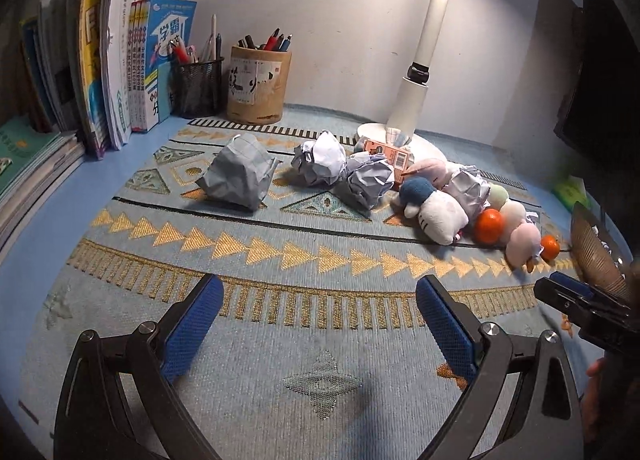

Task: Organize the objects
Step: 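Return both grippers to the pile on the rug, then grasp a paper ball with the left gripper while the right grasps another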

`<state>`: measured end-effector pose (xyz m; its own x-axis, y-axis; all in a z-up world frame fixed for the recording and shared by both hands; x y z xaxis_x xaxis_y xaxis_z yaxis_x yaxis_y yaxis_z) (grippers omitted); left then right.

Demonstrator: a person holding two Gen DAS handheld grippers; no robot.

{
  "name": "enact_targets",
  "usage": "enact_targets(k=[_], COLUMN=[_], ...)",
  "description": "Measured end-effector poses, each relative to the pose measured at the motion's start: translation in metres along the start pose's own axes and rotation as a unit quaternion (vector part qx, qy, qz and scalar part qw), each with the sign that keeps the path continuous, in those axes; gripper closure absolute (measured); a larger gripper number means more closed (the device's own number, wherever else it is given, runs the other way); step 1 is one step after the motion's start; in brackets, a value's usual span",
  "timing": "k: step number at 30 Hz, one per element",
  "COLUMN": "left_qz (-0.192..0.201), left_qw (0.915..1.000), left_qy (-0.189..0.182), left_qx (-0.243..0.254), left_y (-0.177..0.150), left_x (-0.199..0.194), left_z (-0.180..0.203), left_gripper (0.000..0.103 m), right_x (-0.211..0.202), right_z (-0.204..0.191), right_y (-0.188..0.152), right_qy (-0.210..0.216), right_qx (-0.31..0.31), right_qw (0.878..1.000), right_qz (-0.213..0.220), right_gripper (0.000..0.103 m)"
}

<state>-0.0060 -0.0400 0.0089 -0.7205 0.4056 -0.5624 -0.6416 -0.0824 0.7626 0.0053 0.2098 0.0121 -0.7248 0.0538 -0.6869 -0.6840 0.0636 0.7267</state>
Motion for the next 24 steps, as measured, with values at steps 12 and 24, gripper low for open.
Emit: enact_targets(k=[12,24], left_qz=[-0.041,-0.063], left_qw=[0.9943,0.9953], left_qy=[-0.056,-0.013], left_qx=[-0.080,-0.072], left_y=[0.019,0.092], left_x=[-0.001,0.069], left_z=[-0.031,-0.103], left_gripper=[0.007,0.006], right_x=[-0.011,0.076], right_z=[-0.055,-0.172], right_y=[0.029,0.100], right_qy=[0.041,0.037], right_qx=[-0.075,-0.158], right_qw=[0.996,0.986], right_qz=[-0.019,-0.035], right_gripper=[0.041,0.041])
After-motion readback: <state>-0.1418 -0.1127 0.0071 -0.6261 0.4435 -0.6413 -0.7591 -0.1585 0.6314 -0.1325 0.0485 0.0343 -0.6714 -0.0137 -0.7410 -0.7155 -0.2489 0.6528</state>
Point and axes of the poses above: each gripper's, at about its wrist camera, not at the fingertips, and x roughly the way its jaws point, z to its right, y to its top, the point moved 5 cm from there along x, roughly the way its jaws point, and after that the axes turned 14 degrees about -y, right-handed, at the moved point
